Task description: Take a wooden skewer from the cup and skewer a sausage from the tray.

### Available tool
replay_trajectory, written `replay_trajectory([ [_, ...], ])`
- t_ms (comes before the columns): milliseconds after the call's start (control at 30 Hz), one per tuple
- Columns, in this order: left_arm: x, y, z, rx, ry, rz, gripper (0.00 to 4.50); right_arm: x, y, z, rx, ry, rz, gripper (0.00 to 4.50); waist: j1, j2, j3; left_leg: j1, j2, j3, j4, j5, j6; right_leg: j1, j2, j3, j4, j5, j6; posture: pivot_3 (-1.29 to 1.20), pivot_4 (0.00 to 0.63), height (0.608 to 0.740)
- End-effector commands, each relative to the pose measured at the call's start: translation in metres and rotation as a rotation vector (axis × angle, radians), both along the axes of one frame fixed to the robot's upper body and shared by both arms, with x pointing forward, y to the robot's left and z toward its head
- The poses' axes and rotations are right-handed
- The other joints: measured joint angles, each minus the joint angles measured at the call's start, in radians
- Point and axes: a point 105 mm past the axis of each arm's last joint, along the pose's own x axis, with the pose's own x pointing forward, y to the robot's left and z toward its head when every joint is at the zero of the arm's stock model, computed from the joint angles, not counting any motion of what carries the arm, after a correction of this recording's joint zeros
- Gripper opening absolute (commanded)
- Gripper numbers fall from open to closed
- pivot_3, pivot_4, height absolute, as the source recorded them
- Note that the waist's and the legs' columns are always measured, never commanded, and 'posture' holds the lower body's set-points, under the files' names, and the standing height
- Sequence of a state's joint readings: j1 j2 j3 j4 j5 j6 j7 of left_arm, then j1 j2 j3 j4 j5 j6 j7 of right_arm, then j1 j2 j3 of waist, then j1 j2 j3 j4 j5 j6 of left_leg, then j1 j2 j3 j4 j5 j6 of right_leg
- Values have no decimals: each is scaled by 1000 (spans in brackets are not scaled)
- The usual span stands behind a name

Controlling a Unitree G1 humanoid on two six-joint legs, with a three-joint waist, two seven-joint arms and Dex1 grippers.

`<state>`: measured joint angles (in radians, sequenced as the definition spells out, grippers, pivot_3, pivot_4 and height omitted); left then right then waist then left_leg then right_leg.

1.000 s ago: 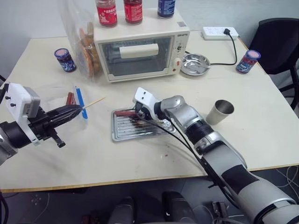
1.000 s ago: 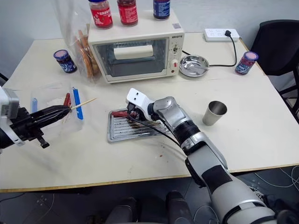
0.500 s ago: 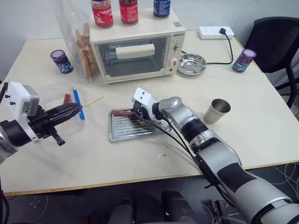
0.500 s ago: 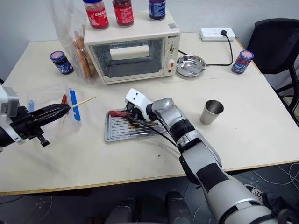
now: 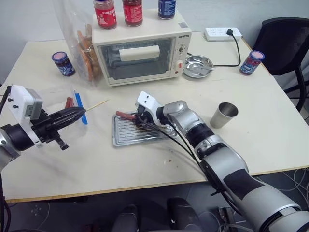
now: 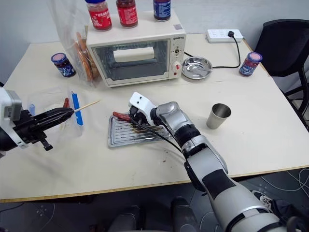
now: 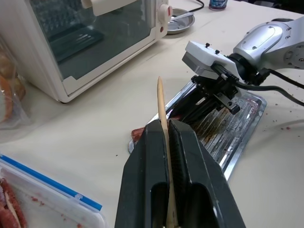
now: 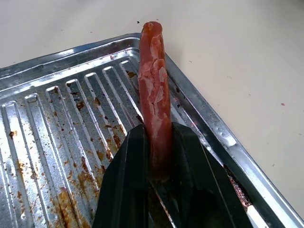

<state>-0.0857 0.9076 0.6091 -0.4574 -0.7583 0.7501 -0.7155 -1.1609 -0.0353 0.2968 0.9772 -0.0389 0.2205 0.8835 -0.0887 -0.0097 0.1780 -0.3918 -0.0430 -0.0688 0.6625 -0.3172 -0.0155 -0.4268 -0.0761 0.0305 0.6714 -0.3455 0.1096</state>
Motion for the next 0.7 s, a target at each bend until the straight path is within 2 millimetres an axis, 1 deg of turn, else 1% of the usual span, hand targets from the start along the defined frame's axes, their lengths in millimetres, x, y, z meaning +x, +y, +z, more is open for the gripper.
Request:
replay_trajectory([
  [33, 0, 0, 9, 34, -42, -9, 0, -5, 3, 6, 13, -14, 35, 668, 0, 0, 0, 0, 0, 0, 0, 0, 0, 0, 0, 0, 0, 0, 0, 0, 150, 740],
  [133, 2, -3, 8, 39, -32, -34, 0, -9, -4, 18, 12, -36, 68, 668, 1, 0, 0, 0, 0, 0, 0, 0, 0, 0, 0, 0, 0, 0, 0, 0, 150, 740],
  [267, 6, -9, 6, 52, -14, -98, 0, -27, -27, 49, -8, -72, 151, 668, 9, 0, 0, -1, -1, 0, 1, 0, 0, 0, -1, 0, 0, 0, 0, 0, 150, 740],
  [367, 9, -18, 8, 47, -2, -166, 0, -49, -55, 71, -62, -78, 214, 668, 15, 0, 0, -2, -1, -1, 2, 0, 0, 0, -1, 0, 0, 0, 0, 0, 150, 740],
  [433, 10, -26, 12, 30, 10, -230, 0, -71, -81, 82, -111, -51, 259, 668, 25, 0, 0, -2, -1, -1, 1, 0, 0, 0, -1, 0, -1, 0, 0, 0, 150, 740],
  [500, 10, -35, 13, 26, 27, -295, 0, -91, -102, 90, -143, -9, 292, 668, 35, 0, 0, -3, -1, -1, 1, 0, 1, -1, -1, -1, -2, 0, 0, 0, 150, 740],
  [533, 7, -43, 13, 18, 55, -365, 0, -106, -116, 99, -141, 29, 304, 668, 37, 0, 0, -3, -1, -1, 1, -1, 1, -1, -1, 0, -3, 0, 0, 0, 150, 740],
  [600, 1, -57, 11, 12, 103, -481, 0, -126, -134, 110, -138, 81, 310, 668, 40, 0, 0, -4, -1, 0, 1, -1, 1, -1, -1, 0, -8, 0, 0, 0, 150, 740],
  [700, -6, -69, 10, 19, 145, -588, 0, -141, -146, 118, -131, 111, 292, 668, 38, 0, 0, -4, -1, 0, 1, -1, 1, -1, -1, 0, -9, 0, 0, 0, 150, 740],
])
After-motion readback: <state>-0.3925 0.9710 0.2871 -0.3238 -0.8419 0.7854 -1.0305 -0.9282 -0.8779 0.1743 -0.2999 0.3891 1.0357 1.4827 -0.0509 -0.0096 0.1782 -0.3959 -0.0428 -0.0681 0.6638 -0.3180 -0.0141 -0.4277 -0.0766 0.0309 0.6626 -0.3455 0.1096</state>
